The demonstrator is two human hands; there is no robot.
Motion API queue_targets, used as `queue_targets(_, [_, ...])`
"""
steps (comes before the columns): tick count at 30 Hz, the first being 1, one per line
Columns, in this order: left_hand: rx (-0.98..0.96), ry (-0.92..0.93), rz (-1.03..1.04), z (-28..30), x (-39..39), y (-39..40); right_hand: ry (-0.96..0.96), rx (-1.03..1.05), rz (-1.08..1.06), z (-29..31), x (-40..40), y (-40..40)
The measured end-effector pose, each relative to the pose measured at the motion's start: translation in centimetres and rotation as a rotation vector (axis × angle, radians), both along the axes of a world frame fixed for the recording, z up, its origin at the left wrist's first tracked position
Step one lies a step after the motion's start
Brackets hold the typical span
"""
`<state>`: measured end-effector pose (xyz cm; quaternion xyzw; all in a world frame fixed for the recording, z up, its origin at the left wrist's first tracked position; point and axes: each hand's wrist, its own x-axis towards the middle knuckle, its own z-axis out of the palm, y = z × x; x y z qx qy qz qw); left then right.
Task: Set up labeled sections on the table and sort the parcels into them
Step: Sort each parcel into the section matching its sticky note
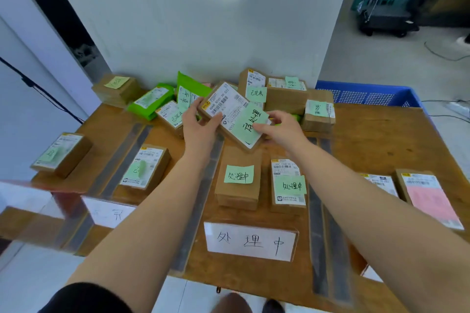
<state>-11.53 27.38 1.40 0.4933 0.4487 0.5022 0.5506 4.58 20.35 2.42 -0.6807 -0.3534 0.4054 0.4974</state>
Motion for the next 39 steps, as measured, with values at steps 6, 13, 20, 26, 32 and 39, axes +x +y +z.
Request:
queue_targets(6, [0.018, -0.028, -0.029, 2.0, -5.7, -2.0, 0.004, -0.07, 0.146, 1.2, -4.5, -2.3])
queue_targets(13, [-0.072, -0.036, -0.12, 1.8, -14.3, -4.7, 0.127, -0.11, 0.234, 0.8, -13.2, -4.5])
queue_targets(20, [-0.109, 0.019, -0.276, 1.6, -22.2, -8.6, 0.171, -0.032, 0.102, -0.2, -22.4, -5.8])
queue_targets(26, [-0.087, 0.028, -0.302, 1.1, -27.1, -10.6, 0.164, 0.008, 0.035, -0.7, -27.6, -7.9])
queue_targets(32, [-0.134, -0.01, -0.293, 0.6, -27.2, -12.8, 0.154, 0.016, -0.039, -1.2, -28.4, -11.6])
queue_targets(39, [-0.136, 0.037, -0.353, 0.9, -23.1, -15.0, 0.07, 0.044, -0.135, -1.1, -25.4, -15.9])
